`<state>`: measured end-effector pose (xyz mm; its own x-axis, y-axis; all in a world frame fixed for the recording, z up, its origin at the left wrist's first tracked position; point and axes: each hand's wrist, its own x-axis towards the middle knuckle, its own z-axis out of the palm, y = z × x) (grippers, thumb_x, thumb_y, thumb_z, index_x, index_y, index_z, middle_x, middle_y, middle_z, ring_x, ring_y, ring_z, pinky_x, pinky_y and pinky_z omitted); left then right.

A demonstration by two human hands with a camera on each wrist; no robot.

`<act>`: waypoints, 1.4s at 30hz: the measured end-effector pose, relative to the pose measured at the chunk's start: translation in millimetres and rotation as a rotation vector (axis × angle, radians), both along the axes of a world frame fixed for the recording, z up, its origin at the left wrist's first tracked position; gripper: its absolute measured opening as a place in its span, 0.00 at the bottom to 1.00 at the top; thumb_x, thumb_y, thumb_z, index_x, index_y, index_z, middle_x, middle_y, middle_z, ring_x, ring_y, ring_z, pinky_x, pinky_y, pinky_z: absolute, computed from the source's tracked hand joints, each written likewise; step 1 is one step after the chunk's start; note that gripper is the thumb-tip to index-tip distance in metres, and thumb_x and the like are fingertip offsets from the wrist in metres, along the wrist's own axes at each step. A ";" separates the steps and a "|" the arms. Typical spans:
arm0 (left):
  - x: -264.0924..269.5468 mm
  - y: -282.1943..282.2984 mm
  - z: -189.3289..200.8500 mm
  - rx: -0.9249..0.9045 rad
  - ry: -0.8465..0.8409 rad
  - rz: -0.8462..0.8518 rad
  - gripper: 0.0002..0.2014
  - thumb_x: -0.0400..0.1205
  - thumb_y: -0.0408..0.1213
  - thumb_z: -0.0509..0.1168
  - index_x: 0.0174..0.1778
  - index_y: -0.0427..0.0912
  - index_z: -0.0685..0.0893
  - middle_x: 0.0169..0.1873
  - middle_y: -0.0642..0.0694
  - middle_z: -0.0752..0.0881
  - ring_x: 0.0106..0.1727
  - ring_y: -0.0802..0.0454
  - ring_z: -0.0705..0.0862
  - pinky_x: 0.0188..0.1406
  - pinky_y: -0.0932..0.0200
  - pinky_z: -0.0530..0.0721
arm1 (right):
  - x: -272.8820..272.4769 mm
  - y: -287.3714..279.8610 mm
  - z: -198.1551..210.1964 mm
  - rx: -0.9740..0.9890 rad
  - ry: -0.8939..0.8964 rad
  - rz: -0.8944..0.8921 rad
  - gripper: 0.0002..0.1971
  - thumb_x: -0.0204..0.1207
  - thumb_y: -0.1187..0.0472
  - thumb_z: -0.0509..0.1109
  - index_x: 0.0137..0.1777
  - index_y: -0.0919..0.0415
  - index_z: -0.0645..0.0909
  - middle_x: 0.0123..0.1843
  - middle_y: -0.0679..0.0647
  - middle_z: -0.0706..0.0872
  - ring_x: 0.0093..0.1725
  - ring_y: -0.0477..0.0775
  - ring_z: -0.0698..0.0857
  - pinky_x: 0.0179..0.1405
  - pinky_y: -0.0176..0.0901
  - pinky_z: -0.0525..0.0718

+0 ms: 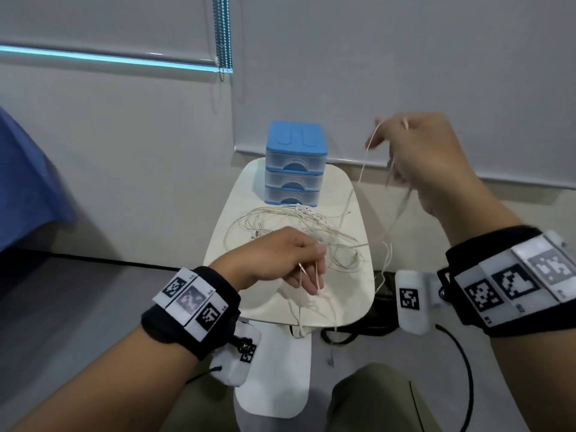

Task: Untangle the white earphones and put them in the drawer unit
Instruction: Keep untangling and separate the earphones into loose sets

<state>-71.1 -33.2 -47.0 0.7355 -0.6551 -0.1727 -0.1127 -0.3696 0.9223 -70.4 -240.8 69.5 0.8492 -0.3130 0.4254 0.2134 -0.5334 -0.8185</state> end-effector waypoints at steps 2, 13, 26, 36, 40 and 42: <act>-2.6 6.5 9.6 -0.135 0.069 0.102 0.18 0.94 0.46 0.57 0.46 0.40 0.83 0.43 0.35 0.94 0.41 0.44 0.94 0.36 0.61 0.84 | -6.9 5.1 -22.3 -0.008 0.151 0.079 0.11 0.79 0.61 0.71 0.36 0.60 0.88 0.27 0.50 0.84 0.19 0.49 0.75 0.25 0.41 0.71; -26.7 30.4 16.3 -0.478 0.201 0.407 0.15 0.94 0.46 0.55 0.46 0.42 0.76 0.33 0.35 0.91 0.28 0.46 0.90 0.25 0.63 0.83 | -52.7 29.2 -85.4 0.365 0.242 0.606 0.31 0.78 0.75 0.73 0.71 0.42 0.73 0.34 0.54 0.70 0.26 0.46 0.64 0.21 0.36 0.63; -23.4 33.3 20.2 -0.492 0.165 0.466 0.13 0.93 0.47 0.57 0.49 0.43 0.76 0.31 0.40 0.90 0.27 0.48 0.89 0.26 0.63 0.81 | -54.9 43.3 -87.8 -0.050 0.181 0.667 0.06 0.80 0.63 0.78 0.42 0.62 0.88 0.30 0.52 0.68 0.32 0.49 0.67 0.35 0.42 0.69; -21.2 51.1 22.6 -0.178 -0.299 0.426 0.07 0.81 0.47 0.77 0.54 0.56 0.90 0.55 0.54 0.89 0.49 0.55 0.87 0.54 0.53 0.84 | -48.2 44.0 -78.4 -0.059 0.174 0.629 0.07 0.82 0.65 0.75 0.41 0.63 0.84 0.28 0.44 0.70 0.29 0.46 0.67 0.34 0.36 0.70; -24.1 48.4 24.7 -0.193 -0.240 0.306 0.09 0.86 0.38 0.71 0.46 0.37 0.91 0.36 0.53 0.88 0.36 0.55 0.80 0.42 0.58 0.76 | -47.2 45.7 -76.5 -0.084 0.185 0.635 0.08 0.83 0.64 0.74 0.42 0.63 0.83 0.30 0.48 0.70 0.28 0.45 0.66 0.30 0.32 0.68; -24.7 46.7 25.3 -0.265 -0.144 0.290 0.13 0.88 0.38 0.68 0.44 0.32 0.89 0.36 0.49 0.87 0.33 0.53 0.79 0.38 0.59 0.74 | -46.2 45.9 -76.2 -0.093 0.190 0.637 0.08 0.83 0.63 0.73 0.42 0.61 0.83 0.32 0.55 0.73 0.29 0.47 0.67 0.32 0.36 0.69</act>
